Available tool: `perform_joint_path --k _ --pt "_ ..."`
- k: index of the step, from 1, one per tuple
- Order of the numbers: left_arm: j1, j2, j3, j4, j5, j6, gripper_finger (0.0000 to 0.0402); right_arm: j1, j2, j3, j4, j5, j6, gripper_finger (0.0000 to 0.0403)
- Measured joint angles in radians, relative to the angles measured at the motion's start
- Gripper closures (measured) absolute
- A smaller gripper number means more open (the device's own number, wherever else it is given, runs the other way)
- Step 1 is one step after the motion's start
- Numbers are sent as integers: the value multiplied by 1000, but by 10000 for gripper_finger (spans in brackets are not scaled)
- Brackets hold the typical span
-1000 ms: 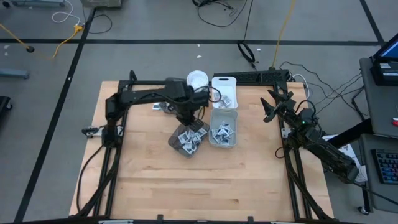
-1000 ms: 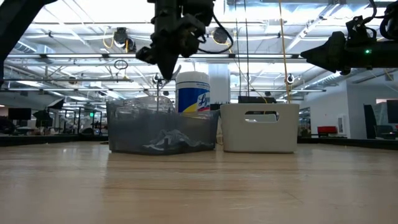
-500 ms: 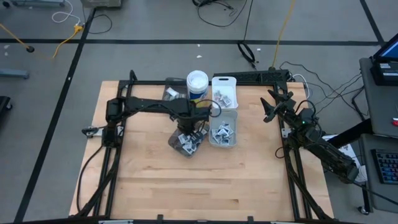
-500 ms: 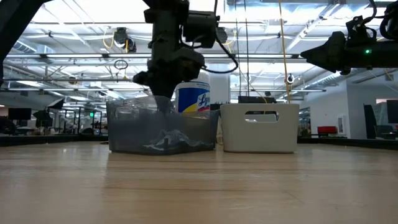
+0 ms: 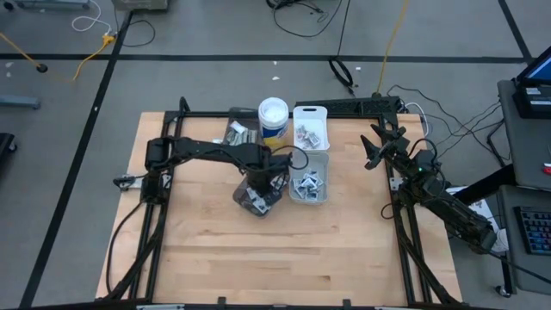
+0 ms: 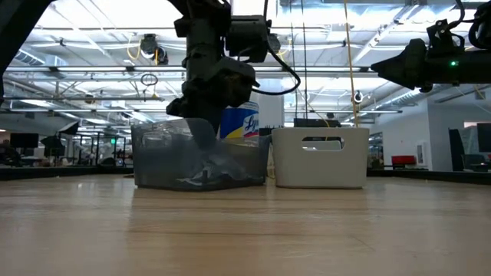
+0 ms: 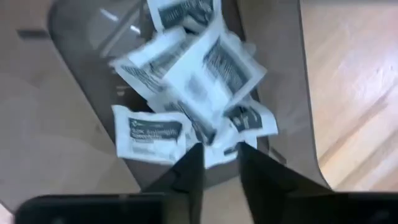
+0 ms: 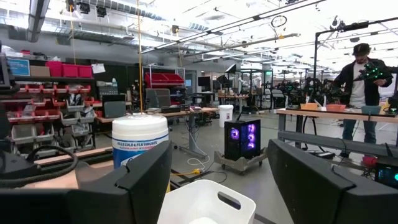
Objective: Pick & Place First Aid Supplies
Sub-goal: Put the towelette pack into the bottom black bin
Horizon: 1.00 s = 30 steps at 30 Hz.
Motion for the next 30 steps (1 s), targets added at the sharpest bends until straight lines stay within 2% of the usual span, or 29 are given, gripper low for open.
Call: perform_joint_path --k 8,14,20,26,30 --pt "5 0 0 -2 56 38 154 0 0 0 0 0 0 140" --pt "45 -54 0 -22 68 82 84 0 0 0 0 0 0 140" --pt "117 -138 1 -42 64 71 58 0 0 0 0 0 0 140" --pt "197 -220 1 -101 63 132 66 0 0 0 0 0 0 140" --pt "241 -269 1 -160 63 230 76 0 0 0 0 0 0 140"
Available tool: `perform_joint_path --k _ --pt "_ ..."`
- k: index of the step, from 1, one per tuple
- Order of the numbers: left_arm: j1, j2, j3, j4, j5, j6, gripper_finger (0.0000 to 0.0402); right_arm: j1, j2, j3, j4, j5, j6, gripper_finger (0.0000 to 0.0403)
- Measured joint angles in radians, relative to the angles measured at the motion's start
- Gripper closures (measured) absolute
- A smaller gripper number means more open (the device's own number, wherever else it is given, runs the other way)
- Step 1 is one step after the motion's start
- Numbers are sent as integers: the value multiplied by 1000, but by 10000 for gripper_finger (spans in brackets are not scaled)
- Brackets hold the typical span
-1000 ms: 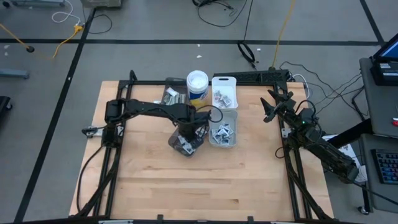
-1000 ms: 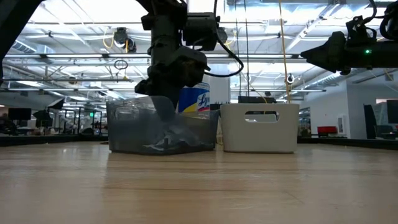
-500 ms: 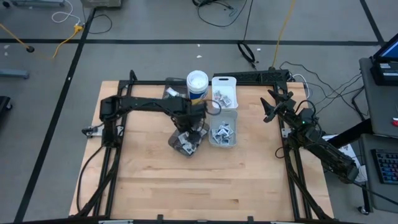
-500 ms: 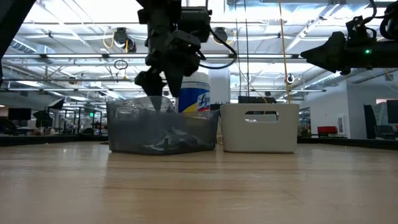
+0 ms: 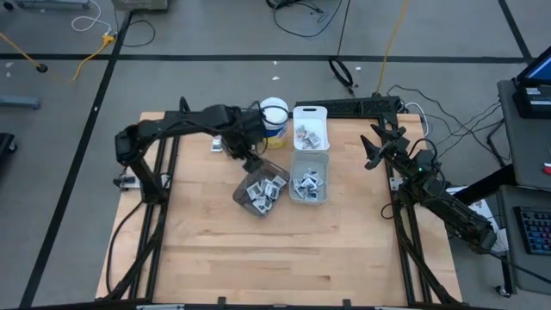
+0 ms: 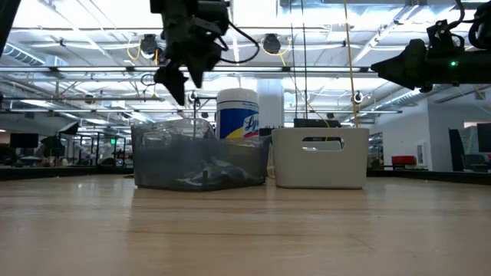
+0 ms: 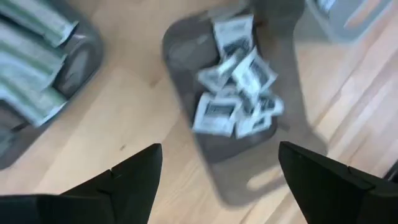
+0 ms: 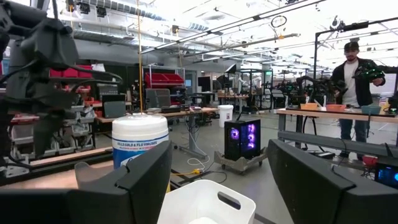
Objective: Pick & Place First Aid Supplies
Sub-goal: Put the towelette pack into the bottom black bin
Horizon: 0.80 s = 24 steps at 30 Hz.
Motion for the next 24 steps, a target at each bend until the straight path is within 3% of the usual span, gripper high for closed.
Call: perform_joint_path --k 10,14,24 --pt "96 -95 -22 -103 0 296 98 0 0 0 0 0 0 140" --pt "127 -147 -118 -71 -19 405 101 0 0 0 0 0 0 140" --pt "216 -220 -399 68 -289 540 90 0 0 0 0 0 0 140"
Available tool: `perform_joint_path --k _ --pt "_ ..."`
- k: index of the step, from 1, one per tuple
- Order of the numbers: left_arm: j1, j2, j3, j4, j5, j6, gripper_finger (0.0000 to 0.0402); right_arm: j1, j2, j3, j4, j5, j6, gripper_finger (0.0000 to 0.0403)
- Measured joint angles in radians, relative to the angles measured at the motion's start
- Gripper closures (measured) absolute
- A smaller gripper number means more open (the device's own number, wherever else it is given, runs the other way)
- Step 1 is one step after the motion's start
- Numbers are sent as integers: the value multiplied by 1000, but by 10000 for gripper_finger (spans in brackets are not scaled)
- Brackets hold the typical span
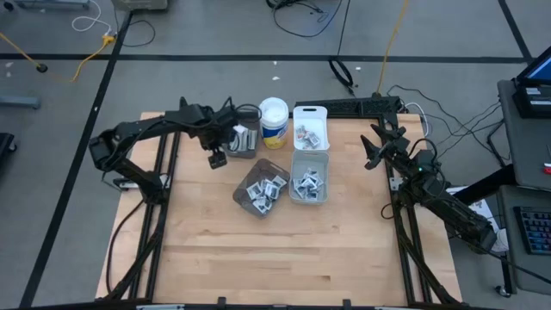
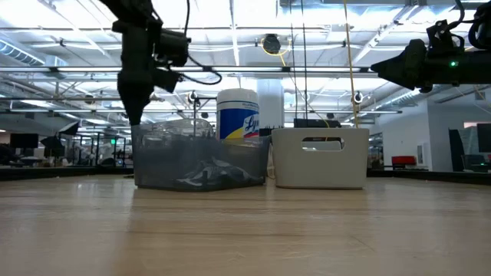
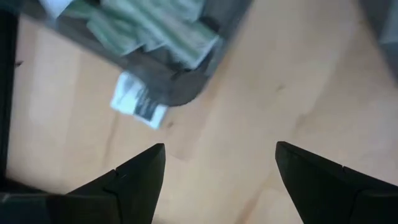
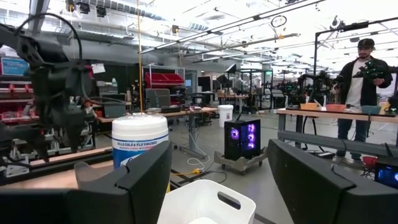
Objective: Pick & Place First Aid Supplies
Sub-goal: Put the towelette pack into the bottom black bin
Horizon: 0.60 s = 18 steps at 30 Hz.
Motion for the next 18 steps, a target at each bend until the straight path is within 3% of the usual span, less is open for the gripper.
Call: perform_joint_path --k 12,18 --pt "159 14 -95 224 -20 19 109 0 0 0 0 0 0 140" --pt "203 30 -138 280 104 20 120 0 0 0 0 0 0 140"
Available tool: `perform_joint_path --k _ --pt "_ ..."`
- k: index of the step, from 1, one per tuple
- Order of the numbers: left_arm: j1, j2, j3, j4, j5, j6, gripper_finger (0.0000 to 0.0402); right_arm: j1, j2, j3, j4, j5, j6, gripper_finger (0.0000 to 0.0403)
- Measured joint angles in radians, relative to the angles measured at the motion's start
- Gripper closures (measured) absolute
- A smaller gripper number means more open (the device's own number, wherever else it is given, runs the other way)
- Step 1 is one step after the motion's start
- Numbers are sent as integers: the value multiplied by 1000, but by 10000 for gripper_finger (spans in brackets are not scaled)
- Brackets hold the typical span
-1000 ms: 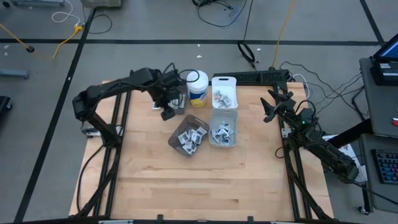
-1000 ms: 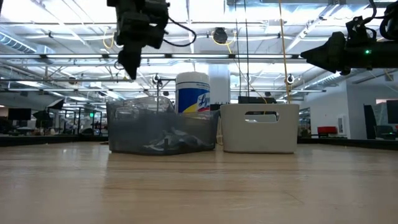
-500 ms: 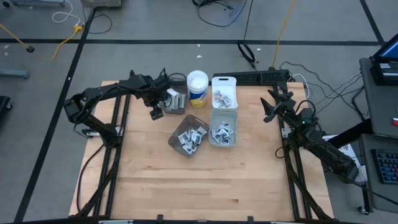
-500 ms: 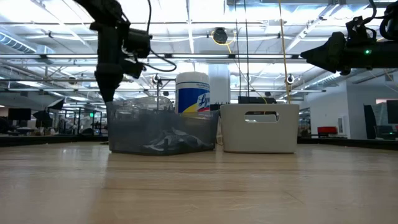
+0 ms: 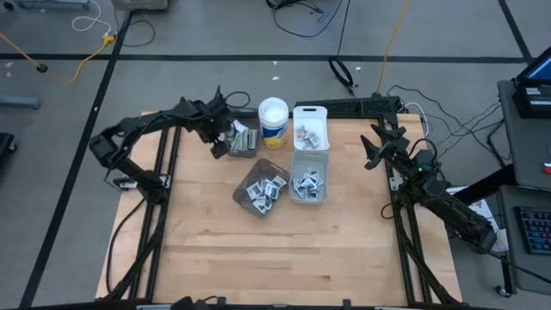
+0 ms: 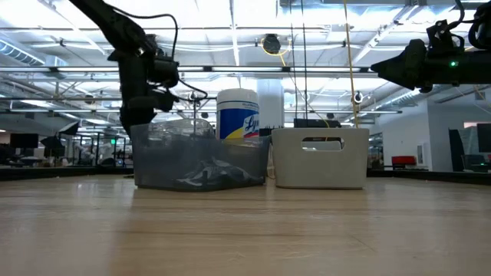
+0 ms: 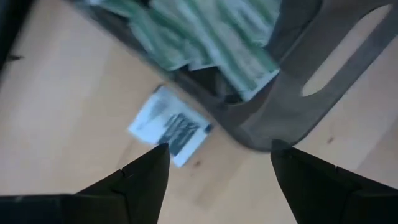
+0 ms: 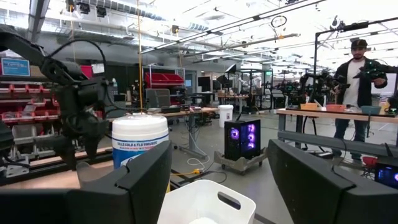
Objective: Pick & Place First Aid Supplies
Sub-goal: Put the towelette pack into the bottom black bin
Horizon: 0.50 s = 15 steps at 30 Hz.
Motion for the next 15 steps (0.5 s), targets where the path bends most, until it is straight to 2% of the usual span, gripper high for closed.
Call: perform_joint_path --k 4,15 --pt "20 3 -55 44 62 3 127 0 0 0 0 0 0 140" --pt "57 4 -199 263 44 42 124 0 0 0 0 0 0 140"
